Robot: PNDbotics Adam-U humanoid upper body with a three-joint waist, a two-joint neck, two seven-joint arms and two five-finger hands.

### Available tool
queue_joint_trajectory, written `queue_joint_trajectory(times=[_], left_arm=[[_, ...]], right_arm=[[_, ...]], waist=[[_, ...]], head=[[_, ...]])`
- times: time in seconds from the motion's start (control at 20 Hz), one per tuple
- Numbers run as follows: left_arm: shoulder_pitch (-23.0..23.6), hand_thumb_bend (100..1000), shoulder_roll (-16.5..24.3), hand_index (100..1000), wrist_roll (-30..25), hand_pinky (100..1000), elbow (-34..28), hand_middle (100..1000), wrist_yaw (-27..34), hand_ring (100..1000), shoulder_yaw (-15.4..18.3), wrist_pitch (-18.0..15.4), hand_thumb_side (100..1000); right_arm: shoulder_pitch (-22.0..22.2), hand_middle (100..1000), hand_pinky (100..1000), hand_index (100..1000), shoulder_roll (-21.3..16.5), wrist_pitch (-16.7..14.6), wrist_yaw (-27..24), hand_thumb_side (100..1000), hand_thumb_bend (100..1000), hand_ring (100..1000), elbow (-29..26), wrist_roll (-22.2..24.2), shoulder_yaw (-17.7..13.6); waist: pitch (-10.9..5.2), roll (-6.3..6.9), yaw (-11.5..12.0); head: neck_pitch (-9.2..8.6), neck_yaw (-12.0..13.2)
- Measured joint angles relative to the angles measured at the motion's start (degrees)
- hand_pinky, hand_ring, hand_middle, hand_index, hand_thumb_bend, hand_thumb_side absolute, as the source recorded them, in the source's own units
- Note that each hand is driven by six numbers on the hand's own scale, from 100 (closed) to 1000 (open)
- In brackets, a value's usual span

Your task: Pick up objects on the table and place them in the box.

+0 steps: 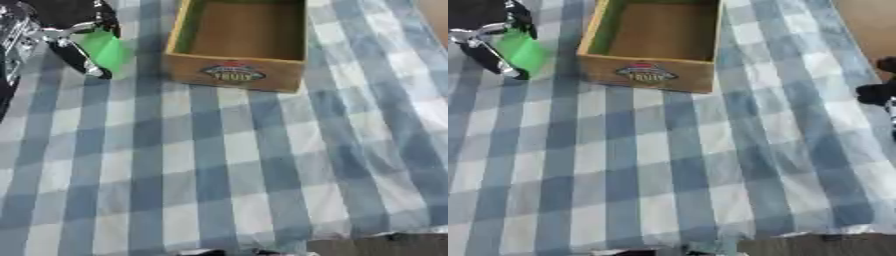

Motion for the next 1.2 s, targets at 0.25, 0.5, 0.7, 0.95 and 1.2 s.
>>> queue_joint_trajectory(times=[0.25, 0.5, 0.7, 0.95, 1.2], left_arm=[[0.0, 624, 0.2, 630, -0.9, 569, -0.8, 455, 0.8, 470, 0.2, -0.5, 305], [0.0, 545, 1.6, 625, -2.0, 561, -3.1, 450, 3.1, 465, 0.4, -0.5, 346], [0.0, 630, 2.4, 624, -2.8, 559, -5.0, 448, 4.8, 464, 0.6, -0.2, 308], [-0.5, 628, 3.3, 623, -3.6, 558, -8.2, 445, 7.5, 462, 0.6, -0.1, 293], [-1.5, 615, 3.7, 625, -5.0, 561, -11.7, 445, 10.7, 462, 0.3, -0.4, 279]], right_arm=[[0.0, 808, 682, 843, 0.0, 0.0, 0.0, 680, 100, 665, 0.0, 0.0, 0.0], [0.0, 809, 682, 843, 0.0, 0.0, 0.0, 679, 100, 666, 0.0, 0.0, 0.0], [0.0, 809, 682, 843, 0.0, 0.0, 0.0, 679, 100, 666, 0.0, 0.0, 0.0], [0.1, 809, 683, 844, 0.0, 0.0, 0.0, 678, 100, 666, 0.1, 0.0, 0.0], [0.1, 809, 683, 844, -0.1, 0.0, 0.0, 678, 100, 667, 0.2, 0.0, 0.0]], waist=[[-0.03, 0.01, 0.2], [-0.38, 0.02, 0.6], [-0.47, 0.03, 0.6], [-0.81, 0.07, 0.9], [-1.11, 0.22, 1.0]], head=[[0.0, -0.2], [0.0, -0.3], [0.0, -0.5], [0.0, -0.7], [0.0, -0.8]])
